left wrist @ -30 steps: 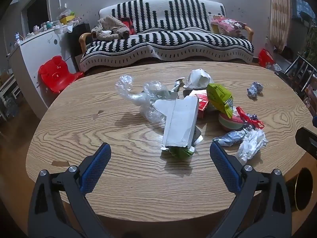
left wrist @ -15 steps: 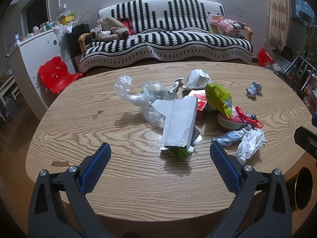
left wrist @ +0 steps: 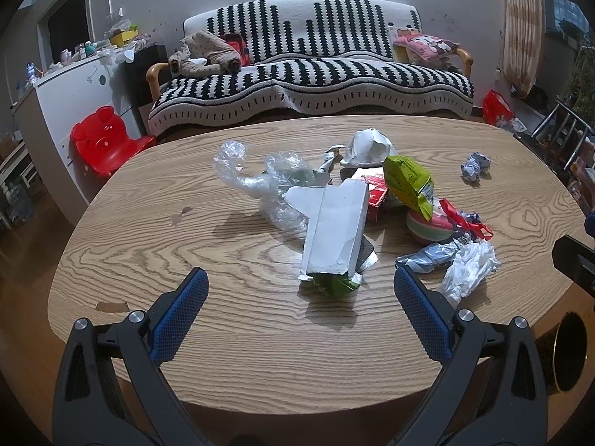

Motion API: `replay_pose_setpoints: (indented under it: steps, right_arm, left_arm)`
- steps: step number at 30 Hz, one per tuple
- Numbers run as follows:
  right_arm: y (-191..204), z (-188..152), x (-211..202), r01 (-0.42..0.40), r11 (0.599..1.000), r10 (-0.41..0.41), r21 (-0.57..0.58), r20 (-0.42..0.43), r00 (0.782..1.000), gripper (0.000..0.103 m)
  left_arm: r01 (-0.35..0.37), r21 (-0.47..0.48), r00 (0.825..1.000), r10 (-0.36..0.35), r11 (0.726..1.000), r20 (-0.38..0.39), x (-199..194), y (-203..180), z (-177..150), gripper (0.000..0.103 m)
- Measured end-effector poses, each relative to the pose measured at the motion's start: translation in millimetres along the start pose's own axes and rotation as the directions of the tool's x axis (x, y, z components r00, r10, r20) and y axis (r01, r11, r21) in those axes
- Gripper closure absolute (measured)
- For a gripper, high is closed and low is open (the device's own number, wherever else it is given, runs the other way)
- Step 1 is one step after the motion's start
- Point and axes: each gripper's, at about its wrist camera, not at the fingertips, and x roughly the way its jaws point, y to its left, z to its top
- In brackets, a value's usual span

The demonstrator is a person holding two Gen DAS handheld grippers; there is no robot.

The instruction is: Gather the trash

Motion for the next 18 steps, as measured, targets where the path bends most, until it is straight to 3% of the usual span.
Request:
replay_pose_setpoints:
  steps: [18]
  right_arm:
    - [-2.3,0.5,1.2,0.002,1.0,-0.002,-0.003,-0.004,1.0,0.006]
  left_arm:
    - [-0.005,0.012,1.0,0.005,1.0,-0.01,2.5,-1.7,-1.2,0.006]
